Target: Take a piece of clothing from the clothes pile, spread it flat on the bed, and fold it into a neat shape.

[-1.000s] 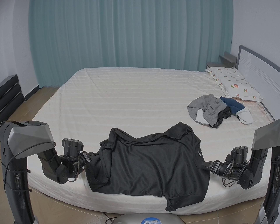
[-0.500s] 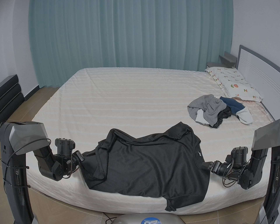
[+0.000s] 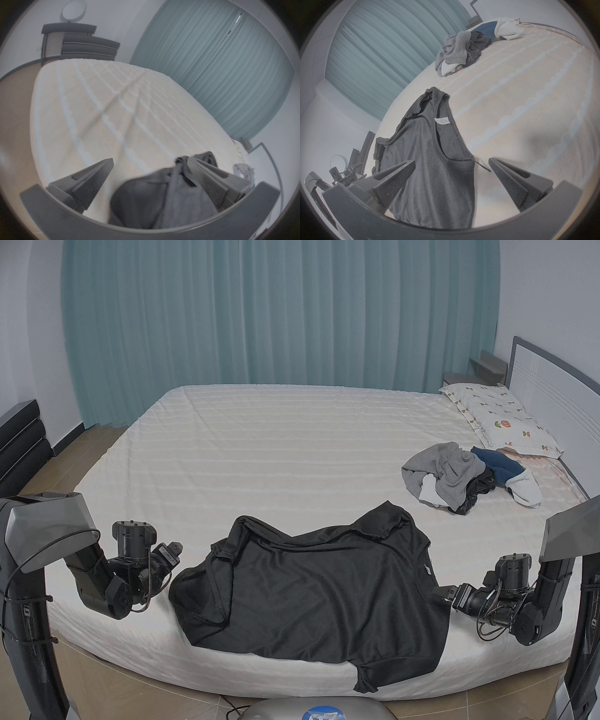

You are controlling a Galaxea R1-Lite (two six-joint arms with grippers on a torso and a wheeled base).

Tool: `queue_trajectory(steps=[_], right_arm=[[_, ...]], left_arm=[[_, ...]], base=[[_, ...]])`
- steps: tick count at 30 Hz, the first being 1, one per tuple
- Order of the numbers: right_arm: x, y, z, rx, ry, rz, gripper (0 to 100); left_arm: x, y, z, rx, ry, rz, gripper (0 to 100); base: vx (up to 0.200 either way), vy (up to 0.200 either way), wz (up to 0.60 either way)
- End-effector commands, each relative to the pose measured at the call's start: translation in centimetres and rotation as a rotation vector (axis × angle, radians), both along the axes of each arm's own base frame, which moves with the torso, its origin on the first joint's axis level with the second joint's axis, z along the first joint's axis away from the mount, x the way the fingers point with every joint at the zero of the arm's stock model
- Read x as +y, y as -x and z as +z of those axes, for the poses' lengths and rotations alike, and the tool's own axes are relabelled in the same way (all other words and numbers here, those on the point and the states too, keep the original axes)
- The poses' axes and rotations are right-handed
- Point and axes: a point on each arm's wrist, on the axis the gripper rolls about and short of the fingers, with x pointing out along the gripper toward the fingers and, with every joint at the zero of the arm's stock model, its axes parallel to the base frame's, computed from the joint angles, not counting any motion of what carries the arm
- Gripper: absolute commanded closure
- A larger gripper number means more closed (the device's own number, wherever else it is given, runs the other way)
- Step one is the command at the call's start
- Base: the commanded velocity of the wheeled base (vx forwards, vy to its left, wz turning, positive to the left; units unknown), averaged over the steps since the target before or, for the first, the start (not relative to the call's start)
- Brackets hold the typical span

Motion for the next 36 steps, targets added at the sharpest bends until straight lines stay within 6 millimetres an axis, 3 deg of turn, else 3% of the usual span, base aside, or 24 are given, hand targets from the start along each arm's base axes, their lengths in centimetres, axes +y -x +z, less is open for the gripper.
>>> queue_trajectory(steps=[1, 6, 7, 14, 36], right_arm=[[0.2, 0.0, 0.0, 0.002, -0.001, 0.006, 0], [0.3, 0.1, -0.1, 0.005, -0.001, 0.009, 0], [0.3, 0.0, -0.1, 0.005, -0.001, 0.009, 0], [0.3, 0.1, -0.1, 0.006, -0.001, 0.009, 0], [0.3, 0.1, -0.1, 0.006, -0.001, 0.009, 0]], left_arm=[[-3.0, 0.7, 1.2, -0.029, 0.070, -0.100, 0], [-4.2, 0.7, 0.8, -0.018, 0.099, -0.132, 0], [-5.6, 1.1, 0.2, 0.005, 0.143, -0.175, 0], [-7.2, 1.8, -2.2, 0.087, 0.151, -0.247, 0], [-8.3, 3.6, -4.0, 0.172, 0.089, -0.315, 0]], base=[[0.000, 0.000, 0.00], [0.000, 0.000, 0.00], [0.000, 0.000, 0.00], [0.000, 0.000, 0.00], [0.000, 0.000, 0.00]])
